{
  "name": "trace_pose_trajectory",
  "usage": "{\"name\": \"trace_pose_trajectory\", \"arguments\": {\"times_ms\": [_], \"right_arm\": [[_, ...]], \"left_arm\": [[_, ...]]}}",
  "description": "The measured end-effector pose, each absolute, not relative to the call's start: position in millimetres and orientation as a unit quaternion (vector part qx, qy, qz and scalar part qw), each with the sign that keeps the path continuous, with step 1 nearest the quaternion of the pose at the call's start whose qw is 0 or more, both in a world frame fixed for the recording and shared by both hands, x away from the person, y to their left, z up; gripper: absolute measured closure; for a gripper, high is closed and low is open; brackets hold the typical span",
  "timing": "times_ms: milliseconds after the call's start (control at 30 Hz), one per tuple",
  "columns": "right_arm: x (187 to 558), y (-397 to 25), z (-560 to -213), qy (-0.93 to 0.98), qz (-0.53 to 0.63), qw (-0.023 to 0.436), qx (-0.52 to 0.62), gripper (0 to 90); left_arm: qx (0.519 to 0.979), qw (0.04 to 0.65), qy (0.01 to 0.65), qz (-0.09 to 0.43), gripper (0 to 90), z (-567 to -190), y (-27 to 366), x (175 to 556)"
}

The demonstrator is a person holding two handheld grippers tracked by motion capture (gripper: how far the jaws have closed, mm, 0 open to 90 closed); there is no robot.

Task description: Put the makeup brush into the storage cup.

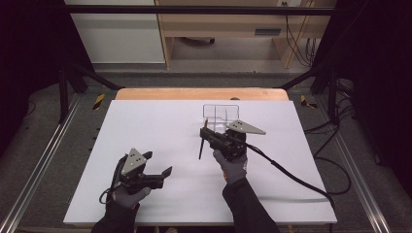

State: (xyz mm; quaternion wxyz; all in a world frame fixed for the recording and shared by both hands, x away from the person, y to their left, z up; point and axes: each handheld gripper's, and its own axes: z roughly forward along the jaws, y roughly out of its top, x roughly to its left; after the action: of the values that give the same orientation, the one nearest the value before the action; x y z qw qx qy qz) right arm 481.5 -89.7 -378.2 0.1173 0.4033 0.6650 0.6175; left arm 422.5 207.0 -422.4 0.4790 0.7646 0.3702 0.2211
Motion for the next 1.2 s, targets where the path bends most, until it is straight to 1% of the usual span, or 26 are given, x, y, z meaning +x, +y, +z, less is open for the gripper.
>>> {"name": "trace_pose_trajectory", "arguments": {"times_ms": [333, 800, 1200], "right_arm": [[487, -93, -375, 0.664, 0.613, 0.135, 0.407, 83.6], [506, -103, -370, 0.663, 0.597, 0.177, 0.416, 83.7], [519, -105, -368, 0.661, 0.592, 0.19, 0.42, 83.7]], "left_arm": [[0.765, 0.476, 0.372, 0.223, 10.1, -423, 210, 424], [0.767, 0.471, 0.374, 0.225, 8.8, -421, 222, 428], [0.763, 0.471, 0.378, 0.231, 8.2, -417, 233, 430]]}}
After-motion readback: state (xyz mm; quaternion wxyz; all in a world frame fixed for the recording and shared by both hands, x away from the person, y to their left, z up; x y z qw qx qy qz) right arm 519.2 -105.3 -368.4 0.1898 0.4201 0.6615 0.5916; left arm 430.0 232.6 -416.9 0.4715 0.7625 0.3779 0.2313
